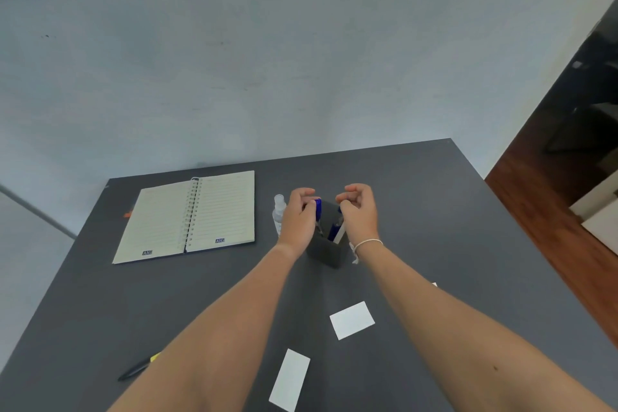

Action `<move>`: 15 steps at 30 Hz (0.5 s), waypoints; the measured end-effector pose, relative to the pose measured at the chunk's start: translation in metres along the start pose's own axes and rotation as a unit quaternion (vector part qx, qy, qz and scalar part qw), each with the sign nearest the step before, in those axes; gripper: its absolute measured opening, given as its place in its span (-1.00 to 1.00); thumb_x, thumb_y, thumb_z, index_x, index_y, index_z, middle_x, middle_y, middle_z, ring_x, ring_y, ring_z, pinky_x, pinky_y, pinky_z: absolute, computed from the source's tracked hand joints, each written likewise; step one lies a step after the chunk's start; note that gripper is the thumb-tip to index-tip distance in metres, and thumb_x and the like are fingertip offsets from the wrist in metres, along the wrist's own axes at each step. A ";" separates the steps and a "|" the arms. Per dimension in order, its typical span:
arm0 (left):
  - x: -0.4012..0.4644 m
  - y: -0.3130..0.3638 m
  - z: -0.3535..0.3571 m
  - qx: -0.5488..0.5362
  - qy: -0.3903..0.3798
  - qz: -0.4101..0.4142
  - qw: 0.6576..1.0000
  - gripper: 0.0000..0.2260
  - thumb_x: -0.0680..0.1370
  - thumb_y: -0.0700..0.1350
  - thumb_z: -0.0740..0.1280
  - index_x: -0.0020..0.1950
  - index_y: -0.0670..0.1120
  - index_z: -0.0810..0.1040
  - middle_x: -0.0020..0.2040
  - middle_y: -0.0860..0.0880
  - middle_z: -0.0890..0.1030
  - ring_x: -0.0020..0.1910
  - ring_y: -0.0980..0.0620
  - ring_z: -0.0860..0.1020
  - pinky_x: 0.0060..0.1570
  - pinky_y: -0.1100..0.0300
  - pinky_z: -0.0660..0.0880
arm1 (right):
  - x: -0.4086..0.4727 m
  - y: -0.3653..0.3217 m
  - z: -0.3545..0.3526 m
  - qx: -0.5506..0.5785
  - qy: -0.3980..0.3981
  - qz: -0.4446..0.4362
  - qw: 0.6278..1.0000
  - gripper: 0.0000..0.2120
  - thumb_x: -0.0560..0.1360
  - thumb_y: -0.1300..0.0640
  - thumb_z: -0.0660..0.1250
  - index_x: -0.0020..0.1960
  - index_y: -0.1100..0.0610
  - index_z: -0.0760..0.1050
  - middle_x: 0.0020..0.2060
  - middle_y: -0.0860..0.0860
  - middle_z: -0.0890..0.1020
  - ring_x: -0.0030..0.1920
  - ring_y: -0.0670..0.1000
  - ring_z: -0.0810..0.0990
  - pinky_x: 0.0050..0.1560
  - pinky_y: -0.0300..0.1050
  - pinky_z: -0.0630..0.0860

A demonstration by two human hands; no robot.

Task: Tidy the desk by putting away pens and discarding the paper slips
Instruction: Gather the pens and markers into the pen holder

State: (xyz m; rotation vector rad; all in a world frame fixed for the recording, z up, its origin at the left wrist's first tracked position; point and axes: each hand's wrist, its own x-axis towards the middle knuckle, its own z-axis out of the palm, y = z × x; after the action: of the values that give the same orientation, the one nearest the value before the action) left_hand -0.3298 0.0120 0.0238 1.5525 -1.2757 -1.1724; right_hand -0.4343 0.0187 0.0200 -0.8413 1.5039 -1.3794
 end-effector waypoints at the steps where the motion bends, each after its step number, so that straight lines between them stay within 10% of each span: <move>1: -0.001 0.001 -0.001 0.006 0.000 0.003 1.000 -0.74 0.60 -0.27 0.08 0.24 -0.17 0.42 0.03 0.08 0.50 -0.03 0.13 0.46 -0.25 0.59 0.39 | 0.000 0.000 -0.001 -0.005 -0.001 -0.001 1.000 -0.76 0.47 0.41 0.14 0.02 0.12 0.37 -0.10 0.10 0.55 -0.12 -0.01 0.51 -0.17 -0.29 0.43; 7: 0.000 -0.004 -0.004 0.048 0.006 0.002 0.999 -0.78 0.61 -0.12 0.10 0.15 0.11 0.44 0.37 -0.06 0.38 0.15 0.14 0.43 -0.20 0.56 0.28 | 0.000 -0.005 -0.008 0.003 0.012 -0.007 1.000 -0.71 0.46 0.42 0.14 0.06 0.11 0.39 0.03 0.06 0.55 0.04 -0.01 0.52 0.00 -0.25 0.47; 15: -0.021 0.012 -0.019 0.020 0.007 0.022 1.000 -0.65 0.60 -0.22 0.06 0.38 -0.05 0.35 0.40 -0.04 0.40 0.37 0.03 0.37 0.27 0.20 0.31 | -0.016 -0.022 -0.012 -0.008 -0.009 -0.060 0.998 -0.68 0.44 0.43 0.13 0.07 0.12 0.44 0.07 0.00 0.54 0.15 -0.02 0.50 0.26 -0.07 0.45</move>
State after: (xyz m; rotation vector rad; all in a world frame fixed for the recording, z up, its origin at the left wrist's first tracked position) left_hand -0.3158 0.0307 0.0432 1.5522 -1.3251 -1.1132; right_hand -0.4419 0.0351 0.0441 -0.9642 1.4729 -1.4456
